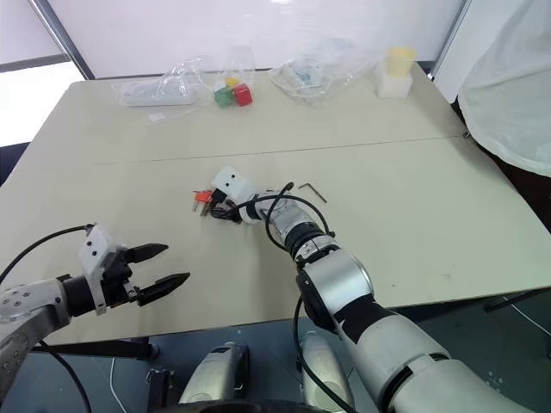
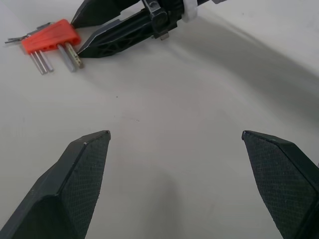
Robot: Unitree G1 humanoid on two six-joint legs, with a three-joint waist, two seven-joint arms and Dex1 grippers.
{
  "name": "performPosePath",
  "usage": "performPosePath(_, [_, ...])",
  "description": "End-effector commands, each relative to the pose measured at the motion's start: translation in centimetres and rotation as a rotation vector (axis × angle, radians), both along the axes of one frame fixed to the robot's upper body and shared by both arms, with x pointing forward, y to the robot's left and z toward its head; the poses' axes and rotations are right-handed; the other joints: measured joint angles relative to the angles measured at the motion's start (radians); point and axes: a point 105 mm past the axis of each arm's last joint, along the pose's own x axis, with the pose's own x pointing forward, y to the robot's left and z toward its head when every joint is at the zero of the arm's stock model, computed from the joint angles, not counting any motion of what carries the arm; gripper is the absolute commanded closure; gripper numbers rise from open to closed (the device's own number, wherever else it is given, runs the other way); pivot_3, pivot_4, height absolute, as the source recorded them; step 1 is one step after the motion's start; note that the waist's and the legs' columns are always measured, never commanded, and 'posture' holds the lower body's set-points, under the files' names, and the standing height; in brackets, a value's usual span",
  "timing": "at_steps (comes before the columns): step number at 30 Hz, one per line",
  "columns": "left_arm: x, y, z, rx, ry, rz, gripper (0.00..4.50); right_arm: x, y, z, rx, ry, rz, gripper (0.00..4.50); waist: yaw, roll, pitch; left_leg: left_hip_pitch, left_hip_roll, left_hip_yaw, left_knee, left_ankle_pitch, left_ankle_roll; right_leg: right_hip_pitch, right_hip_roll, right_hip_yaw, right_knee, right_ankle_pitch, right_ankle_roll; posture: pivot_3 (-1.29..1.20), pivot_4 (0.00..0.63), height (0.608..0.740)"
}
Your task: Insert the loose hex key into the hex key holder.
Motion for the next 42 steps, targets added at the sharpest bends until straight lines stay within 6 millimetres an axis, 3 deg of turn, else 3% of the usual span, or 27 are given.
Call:
performPosePath(1, [-0.2, -0.6, 0.4, -0.001, -0.029, -0.022, 0.06, 0.8, 0.6, 2.3, 0.035, -0.063, -0.029, 2.09, 0.0, 0.0, 0.0, 0.0, 0.0, 0.0, 0.0, 0.0, 0.0, 0.0, 0.0, 0.0, 0.0, 0.0, 0.0, 0.0, 0.15, 0.74])
performPosePath(12, [-0.2, -1.1, 0.2, 0.001, -0.022, -0.048, 0.06, 0.3, 1.6, 3.1, 0.062, -0.136, -0.008, 2.09, 0.001, 0.0, 0.0, 0.0, 0.0, 0.0, 0.0, 0.0, 0.0, 0.0, 0.0, 0.0, 0.0, 0.0, 0.0, 0.0, 0.15, 0.74])
performPosePath(26, [-0.3, -1.1, 0.3, 0.004, -0.029, -0.044, 0.06, 0.4, 0.3, 1.0, -0.037, -0.118, -0.001, 2.09, 0.0, 0.0, 0.0, 0.0, 0.0, 0.0, 0.0, 0.0, 0.0, 0.0, 0.0, 0.0, 0.0, 0.0, 0.0, 0.0, 0.15, 0.74])
performPosePath(42, [-0.4, -1.2, 0.2, -0.003, -0.032, -0.029, 0.06, 0.1, 1.5, 1.5, -0.028, -0.113, 0.01, 2.09, 0.0, 0.0, 0.0, 0.0, 0.0, 0.0, 0.0, 0.0, 0.0, 0.0, 0.0, 0.0, 0.0, 0.0, 0.0, 0.0, 0.15, 0.74])
